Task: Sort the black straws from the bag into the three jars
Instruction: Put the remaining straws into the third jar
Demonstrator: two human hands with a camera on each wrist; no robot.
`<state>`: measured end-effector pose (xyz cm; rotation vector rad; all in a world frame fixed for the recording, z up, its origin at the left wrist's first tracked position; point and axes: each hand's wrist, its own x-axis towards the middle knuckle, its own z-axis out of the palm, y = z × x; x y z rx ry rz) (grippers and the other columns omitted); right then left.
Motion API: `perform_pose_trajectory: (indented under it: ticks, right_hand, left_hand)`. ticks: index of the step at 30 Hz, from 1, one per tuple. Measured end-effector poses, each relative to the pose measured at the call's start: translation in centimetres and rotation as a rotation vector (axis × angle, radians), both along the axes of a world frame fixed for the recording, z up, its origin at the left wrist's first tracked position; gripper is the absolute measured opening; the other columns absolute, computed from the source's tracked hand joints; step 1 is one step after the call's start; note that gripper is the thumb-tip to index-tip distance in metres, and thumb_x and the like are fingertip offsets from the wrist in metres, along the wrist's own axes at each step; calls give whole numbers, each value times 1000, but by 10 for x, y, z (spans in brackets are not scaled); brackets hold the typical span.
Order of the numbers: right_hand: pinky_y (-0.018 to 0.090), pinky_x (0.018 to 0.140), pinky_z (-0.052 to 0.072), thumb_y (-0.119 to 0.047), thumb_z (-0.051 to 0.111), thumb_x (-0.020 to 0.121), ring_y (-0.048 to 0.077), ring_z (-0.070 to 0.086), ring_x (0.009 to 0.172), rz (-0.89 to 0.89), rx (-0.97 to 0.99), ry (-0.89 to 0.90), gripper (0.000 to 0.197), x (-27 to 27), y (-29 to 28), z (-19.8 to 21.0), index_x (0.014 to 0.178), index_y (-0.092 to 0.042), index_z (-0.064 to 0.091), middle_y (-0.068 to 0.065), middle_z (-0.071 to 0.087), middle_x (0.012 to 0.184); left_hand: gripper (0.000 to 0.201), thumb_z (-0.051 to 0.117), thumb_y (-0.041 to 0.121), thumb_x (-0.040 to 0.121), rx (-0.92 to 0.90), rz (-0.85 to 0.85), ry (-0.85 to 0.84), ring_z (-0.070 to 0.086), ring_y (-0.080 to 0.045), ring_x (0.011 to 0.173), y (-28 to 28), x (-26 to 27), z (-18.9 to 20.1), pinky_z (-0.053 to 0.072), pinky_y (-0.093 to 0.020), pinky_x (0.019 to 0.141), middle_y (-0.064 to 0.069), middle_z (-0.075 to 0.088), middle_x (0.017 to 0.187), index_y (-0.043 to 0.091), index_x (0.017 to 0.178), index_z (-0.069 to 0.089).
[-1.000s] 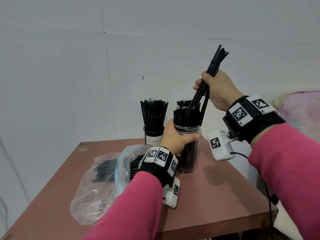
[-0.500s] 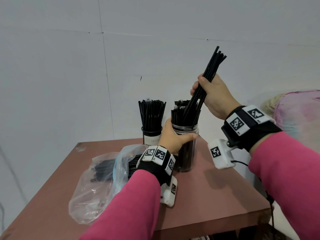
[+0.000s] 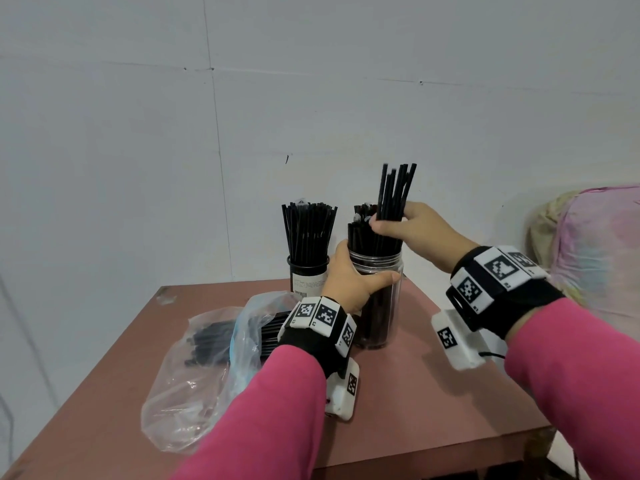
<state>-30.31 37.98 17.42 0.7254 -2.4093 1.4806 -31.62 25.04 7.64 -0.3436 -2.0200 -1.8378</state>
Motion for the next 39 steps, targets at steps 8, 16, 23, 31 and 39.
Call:
perform_pose_trajectory:
  ticks: [8,16,23,31,39]
  right_hand:
    - [36,118,13,-36,72,84,10,7,148,-16,-92,255,106,9,-6,30,152,-35,-9,-8,-3,162]
    - [31,107,30,-38,27,105,18,46,127,1,582,129,43,25,-17,7,128,-15,55,-5,55,130]
    - [22,117,8,-37,36,103,-4,11,144,-53,110,195,45,44,6,0,147,-28,37,-15,28,155]
    - [23,115,21,-28,47,100,1,30,140,-91,-161,274,34,90,5,-39,132,-26,56,-12,42,148]
    - [38,98,49,-14,60,92,7,60,106,-3,-61,-5,25,119,-34,-122,98,-38,65,-12,63,112]
  left_hand:
    - [92,83,49,43,-38,33,-1,60,-12,110,0,0,-1,49,-40,98,2,59,121,28,125,47]
    - [84,86,46,50,-90,42,-17,65,-16,103,-2,-1,-1,54,-45,91,1,66,112,28,123,48]
    - [97,87,47,54,-221,12,-95,59,-14,113,-8,18,15,47,-40,101,3,59,122,16,132,39]
    - [102,67,49,83,-315,94,-223,23,-18,143,-50,91,61,23,-32,113,-4,18,159,21,154,-1]
    - [29,47,24,100,-1159,114,-524,58,-13,103,-131,150,46,40,-19,85,3,59,130,30,123,64]
